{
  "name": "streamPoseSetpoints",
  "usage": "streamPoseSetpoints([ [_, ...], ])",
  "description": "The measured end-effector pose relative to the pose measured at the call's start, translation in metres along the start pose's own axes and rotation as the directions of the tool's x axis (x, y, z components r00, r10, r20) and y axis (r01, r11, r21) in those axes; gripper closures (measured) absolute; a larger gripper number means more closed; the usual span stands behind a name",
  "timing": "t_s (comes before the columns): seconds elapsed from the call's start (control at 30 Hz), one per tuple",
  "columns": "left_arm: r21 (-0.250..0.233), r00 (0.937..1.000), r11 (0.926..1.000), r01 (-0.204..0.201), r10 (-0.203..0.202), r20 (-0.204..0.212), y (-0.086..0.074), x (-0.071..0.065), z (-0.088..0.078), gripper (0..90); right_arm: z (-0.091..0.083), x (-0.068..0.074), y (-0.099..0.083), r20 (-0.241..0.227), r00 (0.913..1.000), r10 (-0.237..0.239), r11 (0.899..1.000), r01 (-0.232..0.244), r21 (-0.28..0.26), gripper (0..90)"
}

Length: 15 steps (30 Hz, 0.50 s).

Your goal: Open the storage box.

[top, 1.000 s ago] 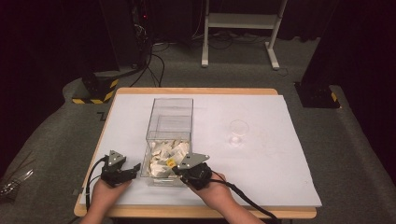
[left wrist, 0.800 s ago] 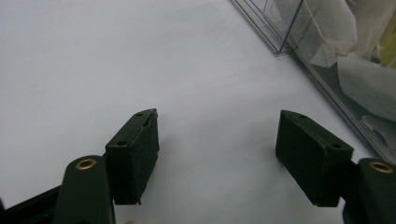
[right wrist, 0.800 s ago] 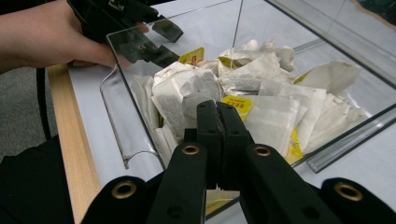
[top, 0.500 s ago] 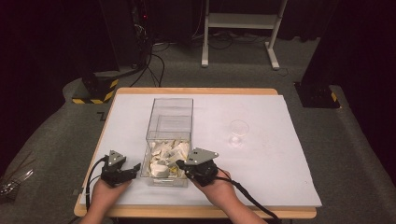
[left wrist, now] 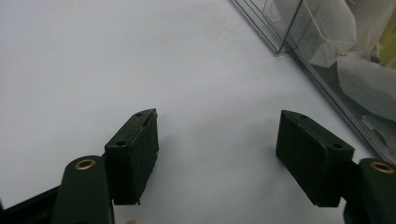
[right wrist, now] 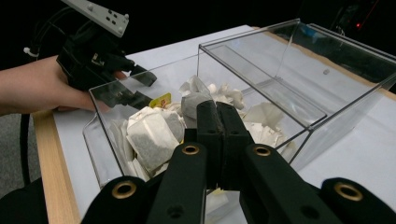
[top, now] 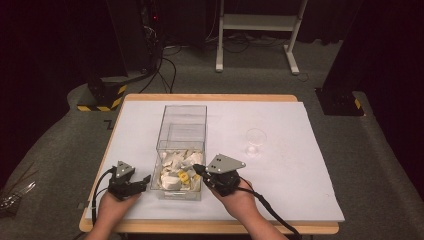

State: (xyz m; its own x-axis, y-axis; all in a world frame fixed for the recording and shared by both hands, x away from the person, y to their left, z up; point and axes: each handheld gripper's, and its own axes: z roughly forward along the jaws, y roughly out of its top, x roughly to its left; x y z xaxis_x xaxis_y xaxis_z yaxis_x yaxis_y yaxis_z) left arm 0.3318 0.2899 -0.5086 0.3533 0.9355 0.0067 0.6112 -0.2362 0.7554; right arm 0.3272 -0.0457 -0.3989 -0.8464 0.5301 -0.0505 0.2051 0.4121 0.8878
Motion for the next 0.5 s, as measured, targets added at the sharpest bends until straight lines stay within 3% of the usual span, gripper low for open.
streamPoseSetpoints([
  [0.5, 0.0, 1.0, 1.0, -0.001, 0.001, 0.0, 0.0, 0.0, 0.0, 29.9, -0.011, -0.004, 0.006, 0.012, 0.9999, 0.006, 0.996, -0.005, -0.093, 89.3],
])
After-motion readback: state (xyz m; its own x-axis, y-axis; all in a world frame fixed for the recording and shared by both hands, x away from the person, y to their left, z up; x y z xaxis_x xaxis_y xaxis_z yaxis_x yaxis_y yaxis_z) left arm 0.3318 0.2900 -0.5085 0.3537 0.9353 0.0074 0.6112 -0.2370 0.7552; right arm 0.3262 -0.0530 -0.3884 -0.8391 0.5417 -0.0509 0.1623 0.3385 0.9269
